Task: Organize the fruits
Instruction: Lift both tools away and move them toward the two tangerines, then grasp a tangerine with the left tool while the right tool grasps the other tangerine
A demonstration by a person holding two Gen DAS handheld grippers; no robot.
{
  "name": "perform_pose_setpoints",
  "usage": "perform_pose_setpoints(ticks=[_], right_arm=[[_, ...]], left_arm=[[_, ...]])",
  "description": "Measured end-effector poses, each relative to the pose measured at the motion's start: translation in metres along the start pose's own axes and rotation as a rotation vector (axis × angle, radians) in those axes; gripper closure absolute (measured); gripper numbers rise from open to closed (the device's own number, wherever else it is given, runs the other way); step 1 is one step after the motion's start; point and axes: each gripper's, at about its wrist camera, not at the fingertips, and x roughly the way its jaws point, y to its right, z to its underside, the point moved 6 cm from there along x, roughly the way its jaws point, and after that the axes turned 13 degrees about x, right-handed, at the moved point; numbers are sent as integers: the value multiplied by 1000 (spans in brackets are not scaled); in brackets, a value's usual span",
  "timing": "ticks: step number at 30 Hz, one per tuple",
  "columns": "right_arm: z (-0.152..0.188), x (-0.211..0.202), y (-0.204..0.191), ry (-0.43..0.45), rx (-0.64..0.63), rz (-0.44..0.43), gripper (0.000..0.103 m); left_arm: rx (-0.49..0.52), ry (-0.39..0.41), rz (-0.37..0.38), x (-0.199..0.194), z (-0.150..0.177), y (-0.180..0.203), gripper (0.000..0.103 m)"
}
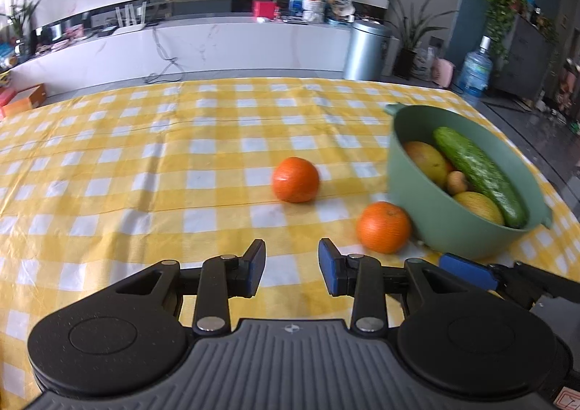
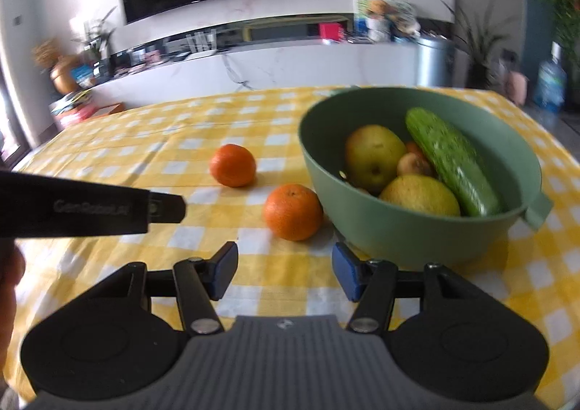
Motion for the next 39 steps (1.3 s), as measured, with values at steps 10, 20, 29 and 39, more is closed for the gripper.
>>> perform_pose_setpoints(ticks=[10,20,29,39], right_arm=[[-8,24,-4,62,151,47,48],[-9,44,-3,100,272,80,48],[-12,51,0,82,273,76,57],[-8,43,0,52,160,64,58]], left_arm=[[-107,9,-47,7,4,-21,62],[-141,25,-52,15,5,-24,62],[-118,8,-24,27,1,-19,57],[-71,7,32,49,-28,-12,39]])
